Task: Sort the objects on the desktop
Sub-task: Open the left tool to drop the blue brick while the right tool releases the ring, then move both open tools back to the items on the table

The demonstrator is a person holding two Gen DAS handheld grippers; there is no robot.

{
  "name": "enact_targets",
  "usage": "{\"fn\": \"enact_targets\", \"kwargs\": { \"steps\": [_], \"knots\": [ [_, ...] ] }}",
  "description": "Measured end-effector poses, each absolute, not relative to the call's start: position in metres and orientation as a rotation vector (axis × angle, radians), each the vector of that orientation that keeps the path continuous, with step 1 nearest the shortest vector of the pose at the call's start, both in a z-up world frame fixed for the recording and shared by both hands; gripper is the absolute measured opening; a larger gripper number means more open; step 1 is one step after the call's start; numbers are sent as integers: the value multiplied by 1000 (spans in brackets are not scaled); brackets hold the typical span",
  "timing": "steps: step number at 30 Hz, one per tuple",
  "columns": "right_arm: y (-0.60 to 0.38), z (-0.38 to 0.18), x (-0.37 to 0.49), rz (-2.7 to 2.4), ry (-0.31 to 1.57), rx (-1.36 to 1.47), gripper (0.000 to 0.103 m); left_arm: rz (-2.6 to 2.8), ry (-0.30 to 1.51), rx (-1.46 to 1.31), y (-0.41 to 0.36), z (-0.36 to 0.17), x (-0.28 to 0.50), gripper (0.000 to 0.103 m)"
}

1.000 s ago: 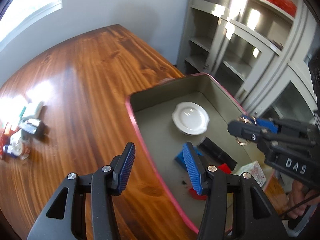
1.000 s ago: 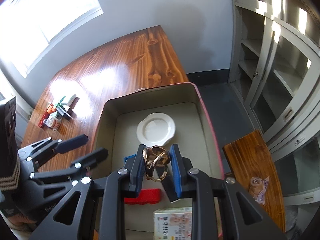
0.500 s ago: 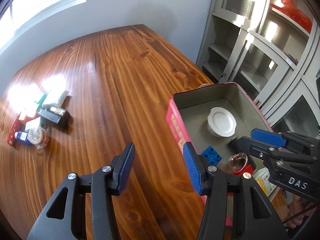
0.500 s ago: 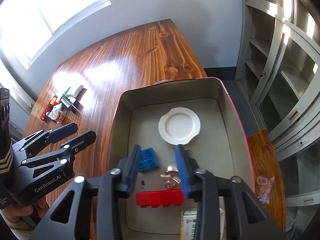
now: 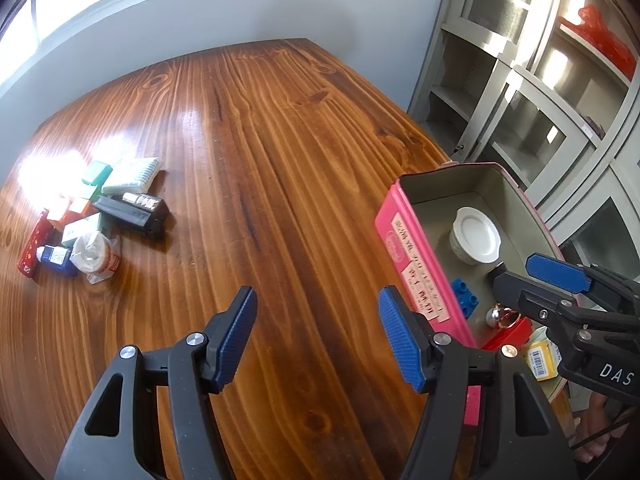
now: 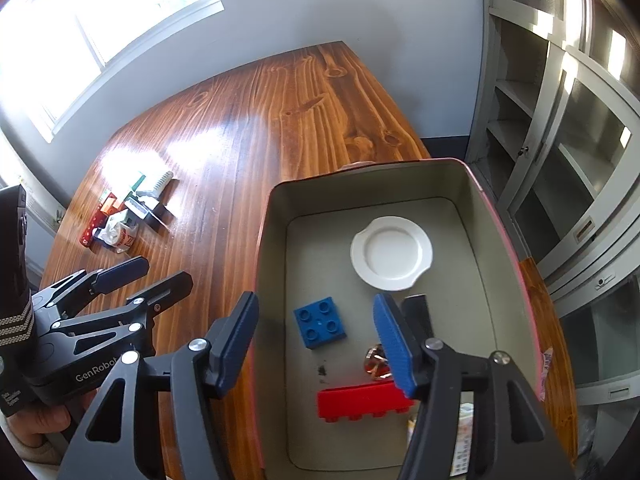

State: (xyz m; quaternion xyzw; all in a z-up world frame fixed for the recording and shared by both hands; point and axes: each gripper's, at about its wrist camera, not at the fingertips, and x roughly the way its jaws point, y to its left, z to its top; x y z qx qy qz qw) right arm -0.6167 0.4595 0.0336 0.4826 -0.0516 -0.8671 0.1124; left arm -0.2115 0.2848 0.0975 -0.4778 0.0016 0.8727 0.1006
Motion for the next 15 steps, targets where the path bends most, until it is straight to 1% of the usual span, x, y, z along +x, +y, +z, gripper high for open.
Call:
{"fn": "enact_targets", "kwargs": {
  "steps": [9, 15],
  "knots": [
    [425, 37, -619, -2527, -130, 1376, 69, 2629, -30, -1422, 246, 101, -204, 67],
    [383, 35, -626, -2459, -69, 1360, 69, 2691, -112, -1475, 198, 97, -197, 67]
  ]
}}
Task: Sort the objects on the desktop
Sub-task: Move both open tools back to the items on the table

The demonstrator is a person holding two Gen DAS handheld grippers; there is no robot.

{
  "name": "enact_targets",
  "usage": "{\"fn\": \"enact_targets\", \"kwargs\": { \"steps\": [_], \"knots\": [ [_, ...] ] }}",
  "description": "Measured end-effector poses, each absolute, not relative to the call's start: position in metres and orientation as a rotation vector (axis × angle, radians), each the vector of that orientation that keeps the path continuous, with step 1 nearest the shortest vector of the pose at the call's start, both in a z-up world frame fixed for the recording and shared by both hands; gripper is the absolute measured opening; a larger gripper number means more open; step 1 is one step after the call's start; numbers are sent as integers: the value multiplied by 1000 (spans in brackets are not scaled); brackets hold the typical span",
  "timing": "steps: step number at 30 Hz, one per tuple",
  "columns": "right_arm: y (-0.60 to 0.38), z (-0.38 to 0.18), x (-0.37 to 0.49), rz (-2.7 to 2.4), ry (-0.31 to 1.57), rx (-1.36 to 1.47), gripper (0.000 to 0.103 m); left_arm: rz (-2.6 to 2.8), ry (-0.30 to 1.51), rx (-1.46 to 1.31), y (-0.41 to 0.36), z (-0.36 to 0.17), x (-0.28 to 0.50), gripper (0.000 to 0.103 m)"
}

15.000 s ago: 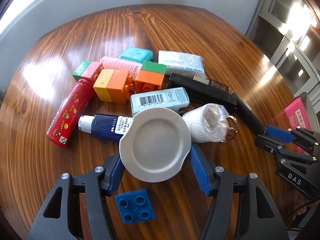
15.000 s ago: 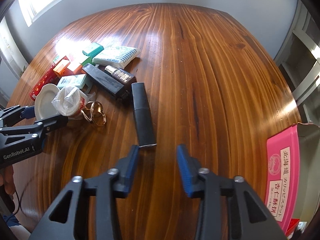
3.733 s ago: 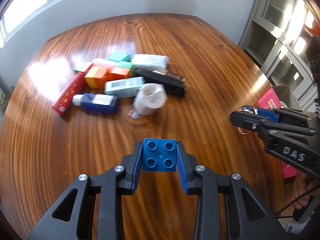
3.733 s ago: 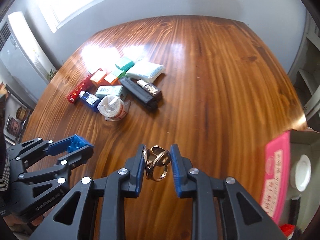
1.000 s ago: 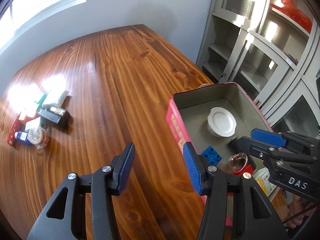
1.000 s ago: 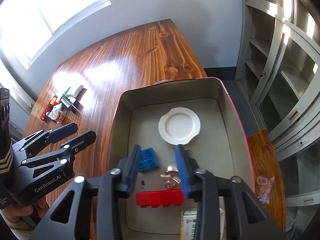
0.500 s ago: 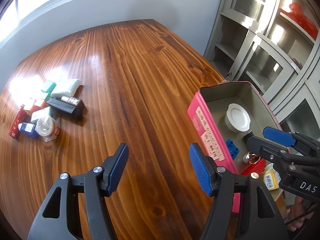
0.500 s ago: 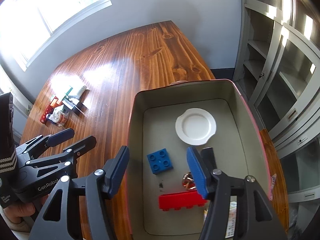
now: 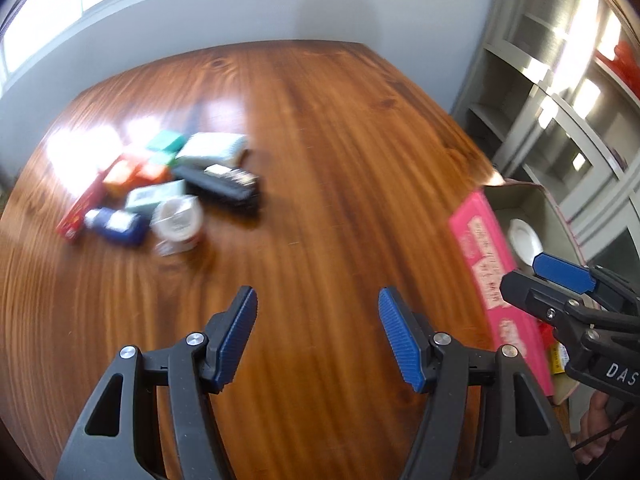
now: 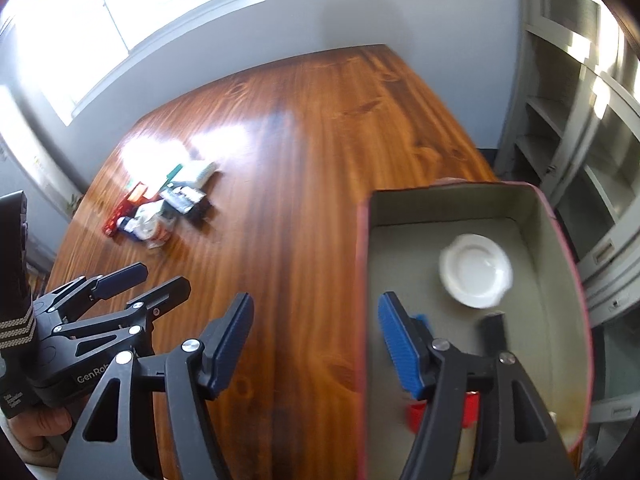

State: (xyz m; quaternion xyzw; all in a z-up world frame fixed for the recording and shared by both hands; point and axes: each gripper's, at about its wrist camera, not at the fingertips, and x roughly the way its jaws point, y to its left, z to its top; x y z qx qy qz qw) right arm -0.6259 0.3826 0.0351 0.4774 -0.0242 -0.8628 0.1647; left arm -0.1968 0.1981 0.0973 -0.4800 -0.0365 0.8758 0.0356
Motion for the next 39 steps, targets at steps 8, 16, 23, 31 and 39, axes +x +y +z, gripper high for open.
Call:
{"fn": "enact_targets", "kwargs": {
  "steps": [8, 16, 23, 31, 39],
  "knots": [
    [330, 27, -632, -2364, -10, 1354, 69, 2769, -230, -1552, 135, 91, -194, 67],
    [290, 13, -639, -2299, -19, 1385, 69, 2810, -303, -1627, 80, 83, -195, 67],
    [257, -3, -639, -2249, -15, 1432, 69, 2825, -416, -1658, 35, 81, -214, 67],
    [245, -16, -644, -2259, -18, 1505, 69, 2829, -429, -1597, 19, 79, -254, 67],
    [238, -24, -649, -2272, -14, 1559, 70, 2781, -553, -1669, 3, 56, -288, 67]
  ]
}}
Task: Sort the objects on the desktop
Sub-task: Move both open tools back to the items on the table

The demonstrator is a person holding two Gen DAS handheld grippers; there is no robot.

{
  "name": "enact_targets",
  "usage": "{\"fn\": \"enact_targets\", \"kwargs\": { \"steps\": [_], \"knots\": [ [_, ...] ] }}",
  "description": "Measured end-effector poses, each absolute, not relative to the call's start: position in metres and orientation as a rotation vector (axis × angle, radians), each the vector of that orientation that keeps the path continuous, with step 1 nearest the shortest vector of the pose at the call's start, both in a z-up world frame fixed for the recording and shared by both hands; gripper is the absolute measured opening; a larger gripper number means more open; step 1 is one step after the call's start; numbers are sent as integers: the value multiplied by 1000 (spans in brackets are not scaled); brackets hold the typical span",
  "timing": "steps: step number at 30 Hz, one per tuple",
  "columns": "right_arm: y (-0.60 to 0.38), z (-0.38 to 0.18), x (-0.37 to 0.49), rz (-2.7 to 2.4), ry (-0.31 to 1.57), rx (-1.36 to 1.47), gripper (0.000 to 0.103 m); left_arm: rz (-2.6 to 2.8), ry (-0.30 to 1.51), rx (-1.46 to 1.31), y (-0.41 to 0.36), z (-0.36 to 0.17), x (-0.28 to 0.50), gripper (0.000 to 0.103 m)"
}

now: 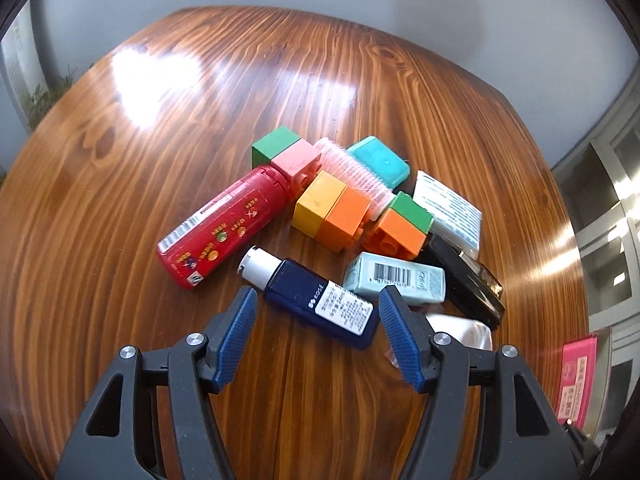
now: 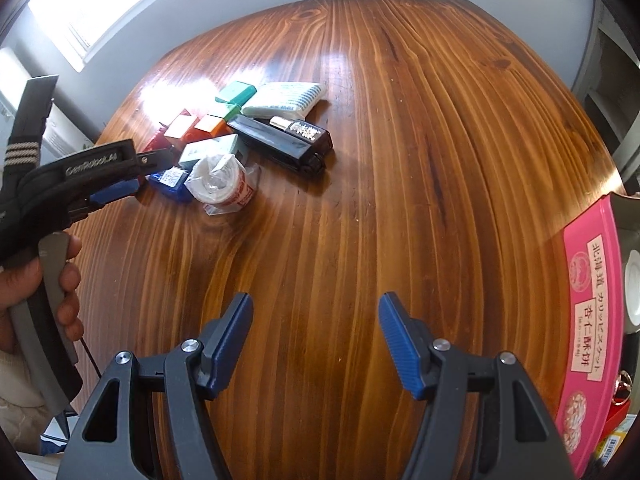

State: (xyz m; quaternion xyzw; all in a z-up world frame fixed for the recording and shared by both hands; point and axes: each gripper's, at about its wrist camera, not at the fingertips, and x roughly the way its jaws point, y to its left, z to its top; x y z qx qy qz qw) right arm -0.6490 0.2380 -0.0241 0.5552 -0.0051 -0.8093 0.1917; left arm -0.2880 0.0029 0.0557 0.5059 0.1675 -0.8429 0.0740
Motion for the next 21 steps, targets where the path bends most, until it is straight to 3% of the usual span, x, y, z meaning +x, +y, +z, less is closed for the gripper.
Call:
{"fn": "enact_targets", "kwargs": {
  "steps": [6, 21],
  "knots": [
    [226, -29, -654, -2260, 6, 1561, 70, -2513, 495, 1533, -1, 46, -292, 72],
    [191, -20, -679, -2232, 11, 1479, 70, -2510, 395, 1579, -19, 44, -279, 73]
  ]
}}
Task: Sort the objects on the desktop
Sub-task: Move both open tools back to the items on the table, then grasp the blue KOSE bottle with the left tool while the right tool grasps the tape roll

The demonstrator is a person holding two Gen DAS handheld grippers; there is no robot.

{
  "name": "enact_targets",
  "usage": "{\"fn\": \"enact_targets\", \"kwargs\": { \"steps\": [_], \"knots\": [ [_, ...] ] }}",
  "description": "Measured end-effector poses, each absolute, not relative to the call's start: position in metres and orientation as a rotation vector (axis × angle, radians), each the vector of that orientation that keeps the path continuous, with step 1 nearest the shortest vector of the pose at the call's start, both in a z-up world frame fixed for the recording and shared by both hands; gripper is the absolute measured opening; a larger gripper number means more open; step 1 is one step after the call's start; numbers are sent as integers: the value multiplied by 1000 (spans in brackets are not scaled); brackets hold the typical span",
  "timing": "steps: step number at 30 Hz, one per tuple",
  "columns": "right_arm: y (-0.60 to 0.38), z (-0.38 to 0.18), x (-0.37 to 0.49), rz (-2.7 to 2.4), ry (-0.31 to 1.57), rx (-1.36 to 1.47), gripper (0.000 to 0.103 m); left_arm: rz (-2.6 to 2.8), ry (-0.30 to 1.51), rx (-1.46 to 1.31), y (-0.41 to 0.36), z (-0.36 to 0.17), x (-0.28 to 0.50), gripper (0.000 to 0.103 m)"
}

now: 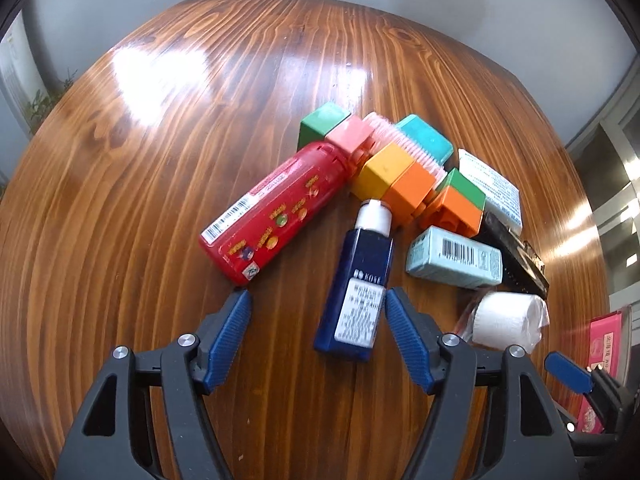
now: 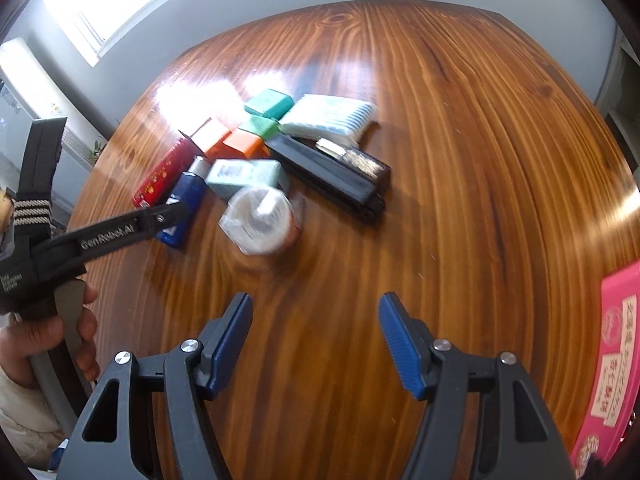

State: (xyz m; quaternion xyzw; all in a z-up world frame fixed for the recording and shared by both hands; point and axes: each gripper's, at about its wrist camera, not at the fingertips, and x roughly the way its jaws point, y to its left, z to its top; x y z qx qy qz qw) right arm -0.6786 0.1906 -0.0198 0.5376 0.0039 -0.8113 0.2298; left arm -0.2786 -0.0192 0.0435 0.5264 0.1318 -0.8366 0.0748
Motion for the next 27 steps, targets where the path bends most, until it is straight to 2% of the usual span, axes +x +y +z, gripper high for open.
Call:
{"fn": "enact_targets", "kwargs": {
  "steps": [7, 8, 9, 11, 17, 19, 27],
  "knots": [
    [165, -13, -695, -2228, 54, 1416, 70, -2614, 242, 1578, -6, 44, -296, 72],
    [162, -13, -697, -2227, 57, 1416, 70, -2625, 227, 1573, -4, 43, -297, 64],
    [159, -14, -700, -2226, 63, 1419, 70, -2633, 180, 1557, -2, 43, -297, 49],
    [153, -16, -705, -2222, 71, 1421, 69, -2650, 119, 1549, 0, 46, -293, 32],
    [136, -26, -713, -2195, 122, 1433, 54, -2628, 102, 1537, -8, 48, -269, 32],
    [133, -31, -715, -2184, 132, 1440, 40, -2626, 93, 1545, -5, 49, -262, 32],
    [169, -6, -692, -2240, 85, 1358, 40, -2682, 47, 1565, 34, 62, -256, 32]
  ]
}}
